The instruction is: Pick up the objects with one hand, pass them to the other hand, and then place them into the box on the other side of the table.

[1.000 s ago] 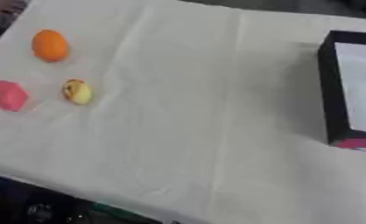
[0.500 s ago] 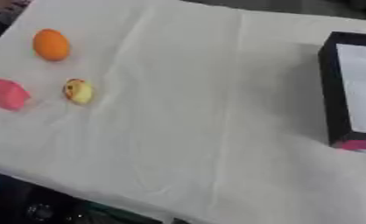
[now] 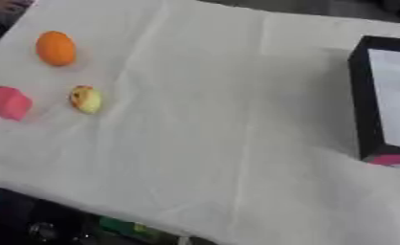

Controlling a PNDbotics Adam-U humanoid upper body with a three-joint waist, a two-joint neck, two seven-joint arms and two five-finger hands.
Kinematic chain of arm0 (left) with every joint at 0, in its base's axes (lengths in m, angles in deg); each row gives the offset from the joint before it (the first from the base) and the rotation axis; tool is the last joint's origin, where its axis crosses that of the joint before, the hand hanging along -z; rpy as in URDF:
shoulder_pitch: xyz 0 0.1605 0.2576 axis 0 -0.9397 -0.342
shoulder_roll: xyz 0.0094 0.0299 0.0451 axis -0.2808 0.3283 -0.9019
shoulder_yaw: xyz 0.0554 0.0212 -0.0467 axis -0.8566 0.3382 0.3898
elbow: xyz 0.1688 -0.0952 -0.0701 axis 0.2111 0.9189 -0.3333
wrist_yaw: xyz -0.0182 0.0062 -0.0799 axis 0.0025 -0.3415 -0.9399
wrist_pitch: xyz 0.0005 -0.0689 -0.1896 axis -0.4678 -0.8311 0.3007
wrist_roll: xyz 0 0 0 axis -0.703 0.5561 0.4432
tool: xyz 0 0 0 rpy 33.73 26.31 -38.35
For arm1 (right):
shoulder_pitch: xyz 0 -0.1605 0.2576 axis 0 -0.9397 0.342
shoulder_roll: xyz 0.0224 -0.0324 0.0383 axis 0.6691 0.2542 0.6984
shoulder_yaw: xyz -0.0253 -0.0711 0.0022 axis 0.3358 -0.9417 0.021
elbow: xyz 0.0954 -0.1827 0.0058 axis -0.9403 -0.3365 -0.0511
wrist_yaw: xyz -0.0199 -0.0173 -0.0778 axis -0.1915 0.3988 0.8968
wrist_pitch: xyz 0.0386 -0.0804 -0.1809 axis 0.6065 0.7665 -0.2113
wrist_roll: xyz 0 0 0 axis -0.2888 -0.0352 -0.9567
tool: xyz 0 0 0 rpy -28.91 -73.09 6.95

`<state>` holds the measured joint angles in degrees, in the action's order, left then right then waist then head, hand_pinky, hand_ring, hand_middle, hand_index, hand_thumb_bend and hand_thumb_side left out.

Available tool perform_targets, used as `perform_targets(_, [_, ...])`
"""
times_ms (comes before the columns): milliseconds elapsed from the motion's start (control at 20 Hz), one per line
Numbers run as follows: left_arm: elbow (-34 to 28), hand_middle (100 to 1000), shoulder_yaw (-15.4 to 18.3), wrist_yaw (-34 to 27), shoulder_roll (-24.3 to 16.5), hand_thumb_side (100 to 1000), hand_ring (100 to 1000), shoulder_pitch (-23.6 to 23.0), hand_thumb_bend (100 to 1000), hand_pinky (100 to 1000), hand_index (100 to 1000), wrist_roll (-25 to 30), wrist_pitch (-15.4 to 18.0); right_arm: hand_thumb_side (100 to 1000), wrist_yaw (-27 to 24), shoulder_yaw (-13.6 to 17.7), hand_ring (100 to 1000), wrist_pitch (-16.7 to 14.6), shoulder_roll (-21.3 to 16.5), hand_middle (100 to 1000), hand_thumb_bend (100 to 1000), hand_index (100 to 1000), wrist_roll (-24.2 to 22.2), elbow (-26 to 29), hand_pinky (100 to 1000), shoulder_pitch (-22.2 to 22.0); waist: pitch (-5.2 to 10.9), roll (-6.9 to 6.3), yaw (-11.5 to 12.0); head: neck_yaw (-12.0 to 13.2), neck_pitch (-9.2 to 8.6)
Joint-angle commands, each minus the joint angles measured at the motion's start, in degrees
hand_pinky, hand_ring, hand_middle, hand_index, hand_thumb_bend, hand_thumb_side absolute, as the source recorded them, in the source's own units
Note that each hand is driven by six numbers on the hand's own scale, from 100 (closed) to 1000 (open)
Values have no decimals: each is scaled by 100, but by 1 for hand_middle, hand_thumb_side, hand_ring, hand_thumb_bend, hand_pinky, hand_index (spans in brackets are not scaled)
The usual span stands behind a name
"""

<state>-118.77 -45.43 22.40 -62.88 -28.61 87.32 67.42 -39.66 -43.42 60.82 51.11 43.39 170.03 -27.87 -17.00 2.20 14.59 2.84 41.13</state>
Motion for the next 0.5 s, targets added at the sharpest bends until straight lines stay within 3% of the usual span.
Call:
perform_targets(50, [36,780,-34,-119,-119,100,850,117,901,939,829,277,87,280,-27,21,781,-11,-121,786,112,895,-18,83,870,38,145,-26,11,-14,-45])
perform_targets(500, [151,770,-57,-182,14,100,839,223,873,932,831,166,99,283,-34,20,781,-8,-99,785,113,895,-12,67,870,6,146,-6,18,35,-49])
